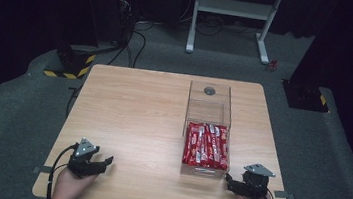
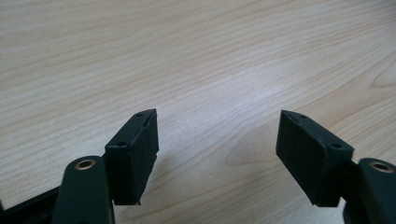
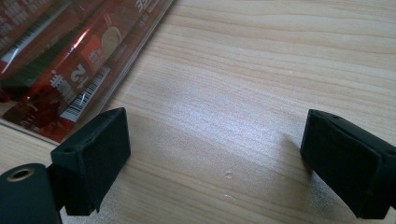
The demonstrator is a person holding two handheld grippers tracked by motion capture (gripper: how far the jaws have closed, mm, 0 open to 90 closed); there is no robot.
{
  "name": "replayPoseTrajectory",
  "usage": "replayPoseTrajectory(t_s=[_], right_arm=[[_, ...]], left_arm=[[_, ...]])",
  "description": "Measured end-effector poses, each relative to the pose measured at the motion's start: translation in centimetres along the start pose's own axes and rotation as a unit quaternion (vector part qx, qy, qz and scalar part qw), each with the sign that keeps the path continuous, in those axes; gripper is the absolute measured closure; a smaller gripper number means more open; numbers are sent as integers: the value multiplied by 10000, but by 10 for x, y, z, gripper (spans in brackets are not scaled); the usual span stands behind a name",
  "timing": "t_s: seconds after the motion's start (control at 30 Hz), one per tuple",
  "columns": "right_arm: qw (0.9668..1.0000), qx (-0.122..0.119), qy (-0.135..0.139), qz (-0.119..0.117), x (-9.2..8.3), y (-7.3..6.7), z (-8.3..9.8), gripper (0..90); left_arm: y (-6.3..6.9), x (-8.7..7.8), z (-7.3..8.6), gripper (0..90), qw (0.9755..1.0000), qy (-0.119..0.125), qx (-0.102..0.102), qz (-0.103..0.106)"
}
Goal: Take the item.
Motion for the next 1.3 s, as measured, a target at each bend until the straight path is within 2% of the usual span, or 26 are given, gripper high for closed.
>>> replayPoseTrajectory(t_s=[0.1,0.2,0.4,0.63,0.77,0.87,1.1,1.3], right_arm=[[10000,-2,-1,-1,0,0,0,82],[10000,-1,-1,-2,0,0,0,82],[10000,-14,-4,-10,0,0,0,82],[10000,-22,-4,-14,0,0,0,82],[10000,-37,-3,-22,0,0,0,82],[10000,-37,-4,-22,0,0,0,83],[10000,-40,-5,-25,0,0,0,83],[10000,-48,1,-34,1,-1,-1,82]], left_arm=[[5,-3,-7,313,9999,112,43,9],[7,-4,-10,316,9998,127,123,26],[17,-5,-19,327,9994,226,202,151],[29,-3,-27,326,9986,271,419,198],[35,-1,-31,325,9982,305,442,261],[40,0,-34,325,9981,350,362,359],[51,2,-43,324,9967,501,410,487],[59,6,-50,304,9963,540,450,485]])
Point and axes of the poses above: each handheld gripper's, and its own axes: x roughly forward along the jaws, z roughly out of its underside, y roughly to its right, the point moved 7 cm from there along x, roughly forward along the jaws, and after that the axes turned 14 degrees about x, right-handed, at the moved point
